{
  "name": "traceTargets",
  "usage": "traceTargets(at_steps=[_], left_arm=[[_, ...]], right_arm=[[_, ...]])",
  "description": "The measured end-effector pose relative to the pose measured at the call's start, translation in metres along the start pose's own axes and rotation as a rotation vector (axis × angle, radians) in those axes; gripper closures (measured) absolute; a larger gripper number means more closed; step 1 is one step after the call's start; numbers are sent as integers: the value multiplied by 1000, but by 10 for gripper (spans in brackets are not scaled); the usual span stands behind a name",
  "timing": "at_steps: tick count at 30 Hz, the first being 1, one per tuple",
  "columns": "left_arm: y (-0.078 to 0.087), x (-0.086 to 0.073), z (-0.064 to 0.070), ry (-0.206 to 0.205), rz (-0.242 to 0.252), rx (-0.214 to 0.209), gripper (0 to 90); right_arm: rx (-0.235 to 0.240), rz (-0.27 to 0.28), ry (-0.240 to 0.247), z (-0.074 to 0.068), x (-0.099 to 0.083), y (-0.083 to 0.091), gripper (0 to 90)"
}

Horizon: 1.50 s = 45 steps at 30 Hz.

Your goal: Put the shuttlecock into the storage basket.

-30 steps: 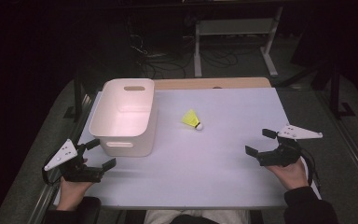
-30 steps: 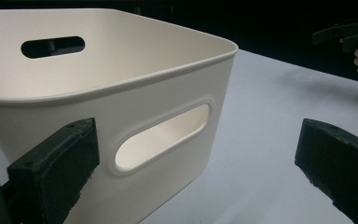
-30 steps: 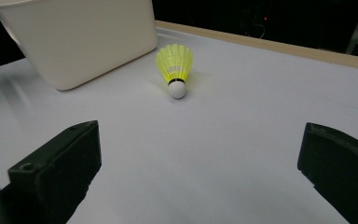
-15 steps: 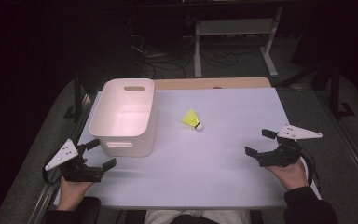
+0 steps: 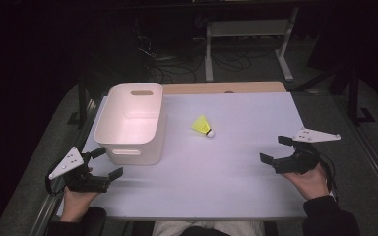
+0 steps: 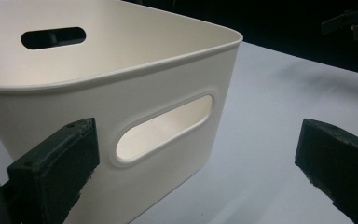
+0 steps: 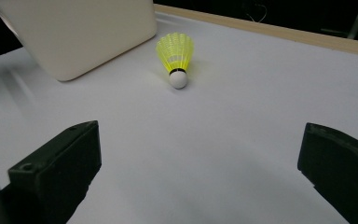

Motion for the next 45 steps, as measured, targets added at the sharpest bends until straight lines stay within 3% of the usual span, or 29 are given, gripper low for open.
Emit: traceTargets(at_steps=[28,45], left_arm=[[1,0,0,-2,0,14,0],[1,0,0,-1,7,15,0]], right_arm=[[2,-29,92,-3,46,7,0],[42,-103,136,-8,74,-8,0]])
Point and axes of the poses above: each handheld gripper's, and its own axes: y roughly backward along the jaws, x roughly out of its top, z roughly to its right, the point moved 2 cm from there along -y, roughly forward along the jaws, and after that the axes turned 4 degrees about -y, right-handed, at the moved point
